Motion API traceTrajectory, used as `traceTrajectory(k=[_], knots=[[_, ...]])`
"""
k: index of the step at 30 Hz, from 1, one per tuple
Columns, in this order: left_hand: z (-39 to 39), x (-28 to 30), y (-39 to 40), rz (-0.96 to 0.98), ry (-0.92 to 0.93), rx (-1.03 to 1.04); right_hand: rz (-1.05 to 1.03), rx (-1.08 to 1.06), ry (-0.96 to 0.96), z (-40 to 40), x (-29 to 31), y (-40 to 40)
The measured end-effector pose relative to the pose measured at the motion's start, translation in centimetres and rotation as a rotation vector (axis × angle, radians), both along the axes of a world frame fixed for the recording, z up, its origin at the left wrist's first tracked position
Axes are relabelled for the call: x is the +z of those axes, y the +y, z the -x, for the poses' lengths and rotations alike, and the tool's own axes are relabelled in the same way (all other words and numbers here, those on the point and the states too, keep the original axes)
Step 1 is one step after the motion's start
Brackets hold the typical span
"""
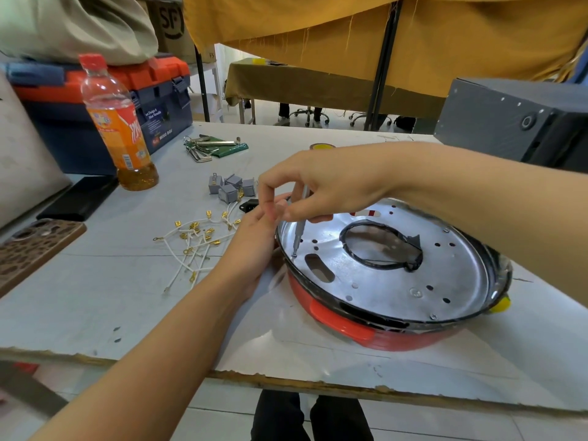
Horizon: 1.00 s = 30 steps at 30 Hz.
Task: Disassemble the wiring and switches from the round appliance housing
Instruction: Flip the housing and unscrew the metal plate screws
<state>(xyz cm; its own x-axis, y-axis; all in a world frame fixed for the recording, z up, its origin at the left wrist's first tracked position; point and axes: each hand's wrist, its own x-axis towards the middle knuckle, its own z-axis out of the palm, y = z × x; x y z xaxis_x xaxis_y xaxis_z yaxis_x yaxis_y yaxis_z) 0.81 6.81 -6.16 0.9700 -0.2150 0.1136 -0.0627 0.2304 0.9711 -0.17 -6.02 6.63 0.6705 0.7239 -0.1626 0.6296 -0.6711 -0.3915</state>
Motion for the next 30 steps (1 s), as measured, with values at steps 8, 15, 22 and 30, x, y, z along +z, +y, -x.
traceTrajectory(k=[8, 15, 22, 30], knots=[[0.6, 0.5, -0.1, -0.029, -0.051, 0.007, -0.100, -0.238, 0.017, -0.4, -0.9, 0.2], [0.4, 0.3, -0.1, -0.012, -0.046, 0.021, -0.462, -0.453, -0.011, 0.6, -3.9, -0.1], [0.7, 0.4, -0.3, -0.005, -0.081, -0.035, -0.456, -0.391, -0.084, 1.2, -4.7, -0.1], [0.6, 0.3, -0.5, 0.046, -0.043, -0.019, -0.463, -0.243, 0.100, 0.6, -3.9, -0.7]])
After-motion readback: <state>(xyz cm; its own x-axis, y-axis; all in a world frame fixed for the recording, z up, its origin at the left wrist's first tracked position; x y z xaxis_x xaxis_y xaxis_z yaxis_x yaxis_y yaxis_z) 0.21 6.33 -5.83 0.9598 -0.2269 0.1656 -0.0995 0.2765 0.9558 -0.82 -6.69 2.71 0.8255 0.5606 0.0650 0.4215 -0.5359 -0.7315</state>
